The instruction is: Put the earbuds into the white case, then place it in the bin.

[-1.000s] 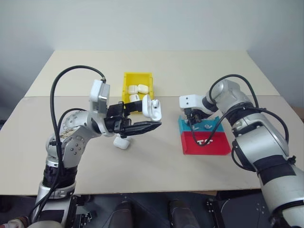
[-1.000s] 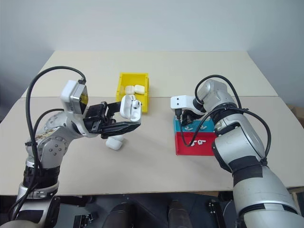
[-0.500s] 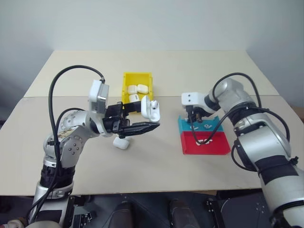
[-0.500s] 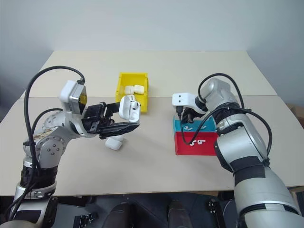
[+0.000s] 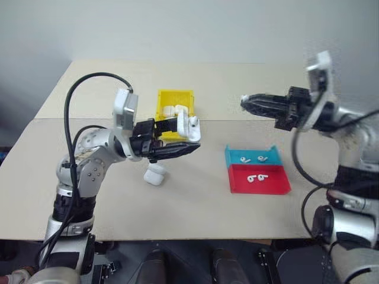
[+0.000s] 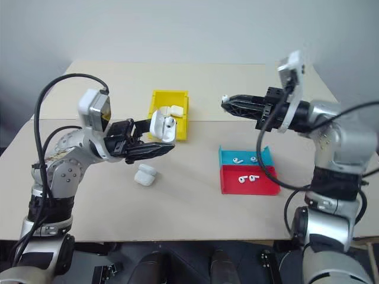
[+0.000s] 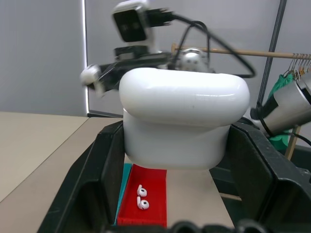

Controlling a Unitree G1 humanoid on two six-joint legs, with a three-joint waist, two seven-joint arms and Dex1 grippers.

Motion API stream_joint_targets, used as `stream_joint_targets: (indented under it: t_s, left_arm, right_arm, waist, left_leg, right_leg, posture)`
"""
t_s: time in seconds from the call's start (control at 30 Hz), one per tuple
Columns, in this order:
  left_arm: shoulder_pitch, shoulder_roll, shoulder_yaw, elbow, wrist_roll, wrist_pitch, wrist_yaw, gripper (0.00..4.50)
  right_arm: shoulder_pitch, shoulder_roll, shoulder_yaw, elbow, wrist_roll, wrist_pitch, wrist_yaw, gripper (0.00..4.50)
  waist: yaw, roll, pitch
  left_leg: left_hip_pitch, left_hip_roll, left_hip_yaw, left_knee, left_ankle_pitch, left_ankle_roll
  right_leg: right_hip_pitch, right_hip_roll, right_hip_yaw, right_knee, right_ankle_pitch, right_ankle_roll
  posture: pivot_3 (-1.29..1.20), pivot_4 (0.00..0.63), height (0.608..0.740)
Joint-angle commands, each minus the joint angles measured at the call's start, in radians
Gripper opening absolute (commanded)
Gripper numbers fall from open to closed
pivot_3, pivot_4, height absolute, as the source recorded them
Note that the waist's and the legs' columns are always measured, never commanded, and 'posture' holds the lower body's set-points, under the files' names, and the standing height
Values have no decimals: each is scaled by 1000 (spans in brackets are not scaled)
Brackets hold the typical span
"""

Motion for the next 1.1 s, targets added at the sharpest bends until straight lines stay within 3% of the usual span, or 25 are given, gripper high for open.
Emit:
stream_joint_targets:
  t_s: [0.03,0.2,0.37,0.73,1.1]
  left_arm:
    - [-63,-13,-6,41,11,-2,-6,2824]
    - [-106,-42,-32,89,32,-17,-41,2824]
    - [-114,-60,-34,98,47,-22,-57,2824]
    - [-107,-64,-20,86,58,-17,-61,2824]
    - [-100,-67,-12,86,67,-23,-63,2824]
  right_arm:
    - [29,106,-50,-216,191,115,-171,607]
    - [63,218,-5,-317,308,150,-380,607]
    - [103,221,33,-340,383,113,-480,607]
    - [170,95,162,-339,425,19,-519,607]
    - [199,40,246,-334,434,-94,-557,607]
  waist:
    - [-2,0,0]
    - [-2,0,0]
    - [-2,0,0]
    - [-3,0,0]
    - [-2,0,0]
  left_leg:
    - [1,0,0,0,0,0]
    - [1,0,0,0,0,0]
    - [1,0,0,0,0,0]
    - [0,-1,-1,0,0,0]
    - [0,-1,-1,0,0,0]
  right_leg:
    - [0,0,0,0,0,0]
    - [0,0,0,1,0,0]
    - [-1,0,0,1,0,0]
    - [-1,0,0,0,0,0]
    - [0,0,0,0,0,0]
  posture:
    - [0,150,740]
    - [0,150,740]
    - [0,150,740]
    - [0,150,740]
    - [0,150,740]
